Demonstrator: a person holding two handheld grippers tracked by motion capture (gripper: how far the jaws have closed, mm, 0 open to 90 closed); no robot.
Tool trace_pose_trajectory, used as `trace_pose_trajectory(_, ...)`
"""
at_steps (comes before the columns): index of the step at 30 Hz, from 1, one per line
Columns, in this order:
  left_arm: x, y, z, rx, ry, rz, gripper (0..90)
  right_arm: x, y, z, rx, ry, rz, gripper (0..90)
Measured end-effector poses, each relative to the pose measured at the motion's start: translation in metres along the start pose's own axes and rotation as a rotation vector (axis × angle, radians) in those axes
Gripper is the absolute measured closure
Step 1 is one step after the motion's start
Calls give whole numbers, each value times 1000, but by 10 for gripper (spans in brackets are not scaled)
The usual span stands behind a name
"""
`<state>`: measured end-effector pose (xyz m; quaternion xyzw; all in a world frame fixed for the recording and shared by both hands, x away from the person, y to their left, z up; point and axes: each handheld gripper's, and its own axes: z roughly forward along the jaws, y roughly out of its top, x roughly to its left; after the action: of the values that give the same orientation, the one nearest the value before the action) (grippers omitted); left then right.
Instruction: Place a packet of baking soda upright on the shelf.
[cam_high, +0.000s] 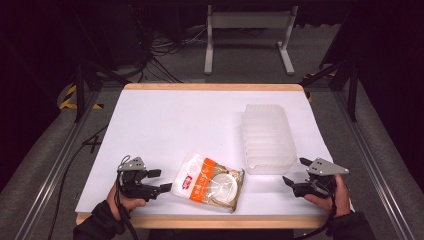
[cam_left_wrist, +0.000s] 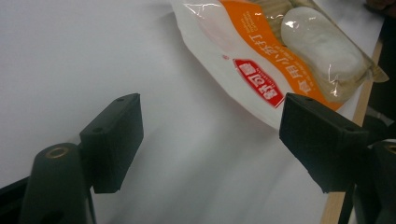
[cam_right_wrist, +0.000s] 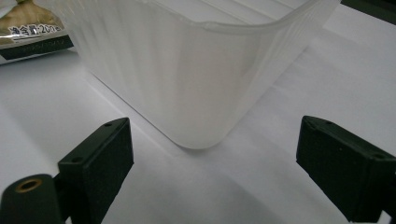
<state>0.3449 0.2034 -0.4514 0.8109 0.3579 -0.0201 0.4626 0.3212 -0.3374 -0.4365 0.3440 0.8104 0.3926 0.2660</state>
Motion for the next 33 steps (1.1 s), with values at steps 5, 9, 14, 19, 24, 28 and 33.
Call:
trace_pose_trajectory(5,1,3,1,-8,-32,-35,236,0,0,0,2,2,1,116)
trace_pose_trajectory(9,-3,7,5,-1,-49,-27,231,0,0,2,6,4,1,116)
trace_pose_trajectory(14,-8,14,6,-19,-55,-22,208,1,0,2,9,6,0,116)
trace_pose_trajectory(19,-10,22,5,-42,-45,-23,214,1,0,2,11,7,-1,116)
trace_pose_trajectory(24,-15,26,4,-48,-40,0,211,1,0,2,13,9,0,116)
trace_pose_trajectory(28,-16,26,5,-27,-21,9,203,1,0,3,15,12,1,116)
trace_pose_trajectory(33,-13,22,19,46,12,-7,196,2,0,4,19,17,-3,116)
